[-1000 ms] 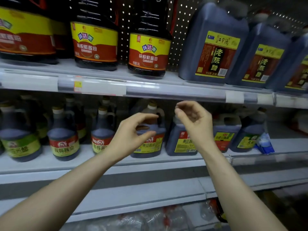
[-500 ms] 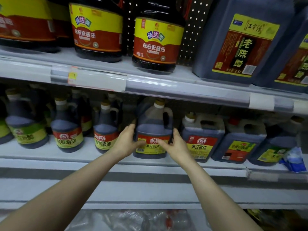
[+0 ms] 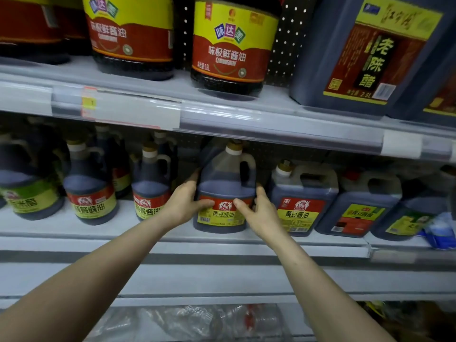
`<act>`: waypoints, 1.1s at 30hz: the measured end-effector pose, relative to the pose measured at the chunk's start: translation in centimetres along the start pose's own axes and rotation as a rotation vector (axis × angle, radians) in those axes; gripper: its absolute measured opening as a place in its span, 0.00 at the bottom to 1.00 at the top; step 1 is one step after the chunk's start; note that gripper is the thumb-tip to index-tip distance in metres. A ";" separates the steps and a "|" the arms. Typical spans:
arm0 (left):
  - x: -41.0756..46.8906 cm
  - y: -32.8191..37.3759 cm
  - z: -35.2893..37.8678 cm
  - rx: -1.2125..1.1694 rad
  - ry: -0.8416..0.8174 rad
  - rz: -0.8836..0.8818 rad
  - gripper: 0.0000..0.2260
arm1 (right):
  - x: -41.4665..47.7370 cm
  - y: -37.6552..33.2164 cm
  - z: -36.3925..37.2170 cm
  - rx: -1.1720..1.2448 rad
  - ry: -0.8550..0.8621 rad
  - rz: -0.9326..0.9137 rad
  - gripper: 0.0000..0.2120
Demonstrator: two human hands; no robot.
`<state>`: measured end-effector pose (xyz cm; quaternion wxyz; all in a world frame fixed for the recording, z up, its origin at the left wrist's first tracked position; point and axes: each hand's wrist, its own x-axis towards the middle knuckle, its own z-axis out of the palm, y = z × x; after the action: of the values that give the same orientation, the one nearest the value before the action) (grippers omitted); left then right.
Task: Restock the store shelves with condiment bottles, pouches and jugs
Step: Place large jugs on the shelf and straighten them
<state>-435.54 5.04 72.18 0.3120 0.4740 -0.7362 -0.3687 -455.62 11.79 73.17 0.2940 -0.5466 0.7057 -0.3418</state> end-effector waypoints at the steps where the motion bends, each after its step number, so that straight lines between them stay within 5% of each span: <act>1: 0.2 0.0 0.0 0.013 -0.007 0.008 0.36 | -0.1 0.1 0.0 0.006 0.004 -0.004 0.35; 10: -0.7 0.3 0.5 0.107 0.085 0.063 0.30 | -0.9 -0.2 0.0 0.020 -0.003 0.003 0.34; 17: -3.1 2.5 2.8 0.258 0.375 0.497 0.31 | -4.0 1.1 -0.5 0.263 0.169 -0.062 0.26; 21: -2.9 5.0 5.2 0.254 0.255 0.669 0.30 | -5.1 2.3 -3.0 0.265 0.325 -0.132 0.16; 26: -1.8 6.9 9.4 0.168 0.131 0.484 0.39 | -4.8 4.7 -7.7 0.178 0.587 -0.143 0.16; 33: -0.2 8.9 14.8 0.064 0.094 0.214 0.41 | -2.9 9.5 -12.3 0.122 0.466 -0.022 0.31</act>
<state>-451.58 11.34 71.73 0.3684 0.4190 -0.7787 -0.2870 -470.05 18.23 73.00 0.1519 -0.4417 0.7267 -0.5038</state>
